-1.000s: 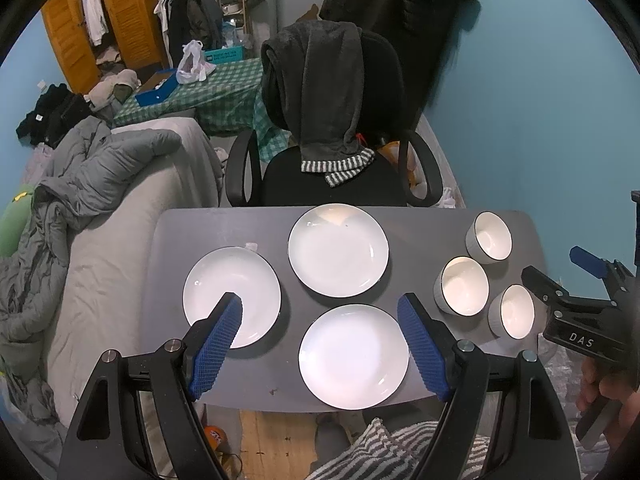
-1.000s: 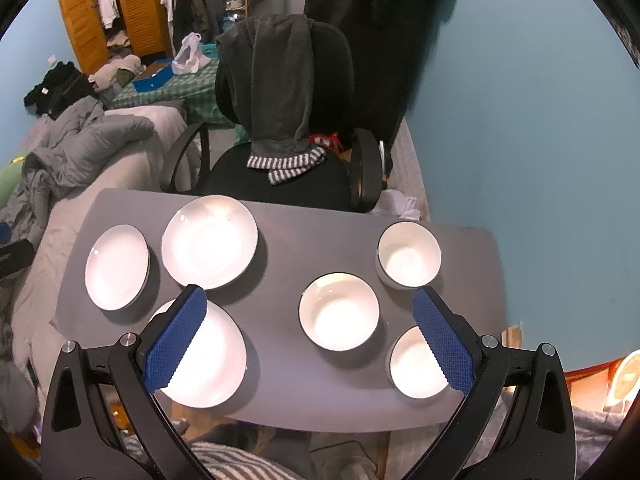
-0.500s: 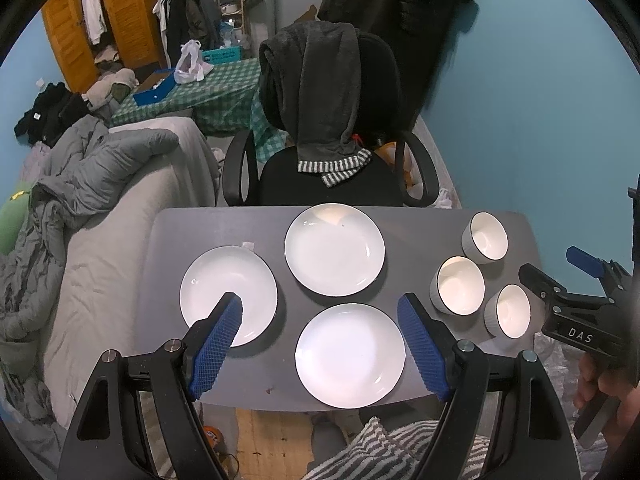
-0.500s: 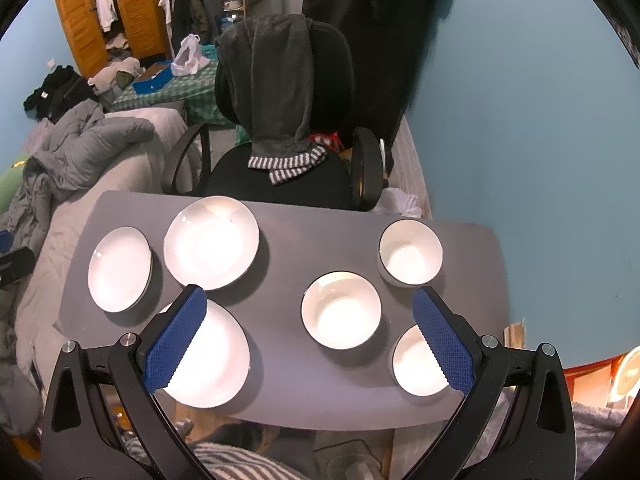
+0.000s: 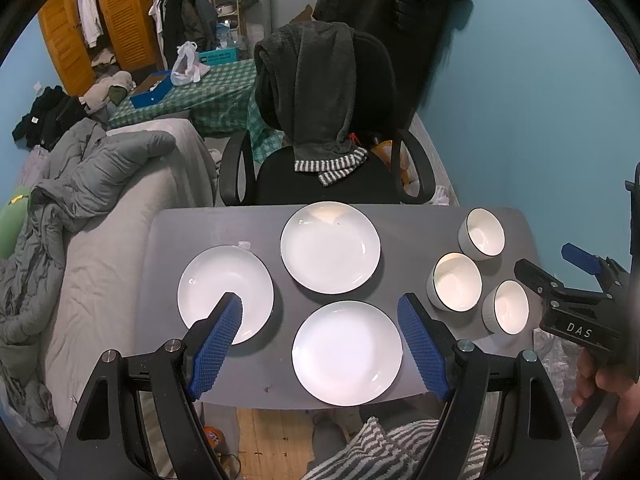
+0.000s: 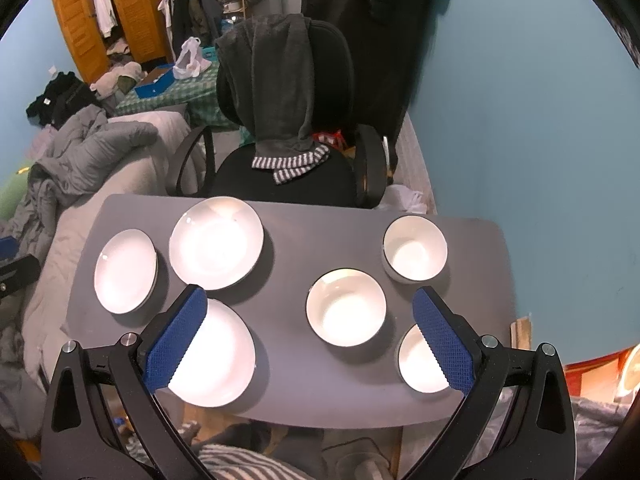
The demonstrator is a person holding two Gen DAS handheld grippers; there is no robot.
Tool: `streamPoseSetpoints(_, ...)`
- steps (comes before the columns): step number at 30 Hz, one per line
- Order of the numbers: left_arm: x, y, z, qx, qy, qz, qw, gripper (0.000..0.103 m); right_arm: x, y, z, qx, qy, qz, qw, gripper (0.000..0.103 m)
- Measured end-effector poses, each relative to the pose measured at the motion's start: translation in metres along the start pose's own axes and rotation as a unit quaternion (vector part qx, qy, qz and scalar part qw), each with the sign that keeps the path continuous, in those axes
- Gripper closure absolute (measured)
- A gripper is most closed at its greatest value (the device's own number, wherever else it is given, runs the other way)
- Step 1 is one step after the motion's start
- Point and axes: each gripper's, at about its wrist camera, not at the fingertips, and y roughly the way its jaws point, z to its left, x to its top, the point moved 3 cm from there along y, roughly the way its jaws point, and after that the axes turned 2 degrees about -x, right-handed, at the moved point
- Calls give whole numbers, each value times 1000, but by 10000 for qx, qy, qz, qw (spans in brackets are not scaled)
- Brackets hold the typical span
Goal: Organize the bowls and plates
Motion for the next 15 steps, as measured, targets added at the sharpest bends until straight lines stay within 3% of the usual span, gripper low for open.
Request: streamPoseSetpoints(15,-2,0,0,-17,-57,21,10000,22,-1,3,0,35,-18,50,10000,2)
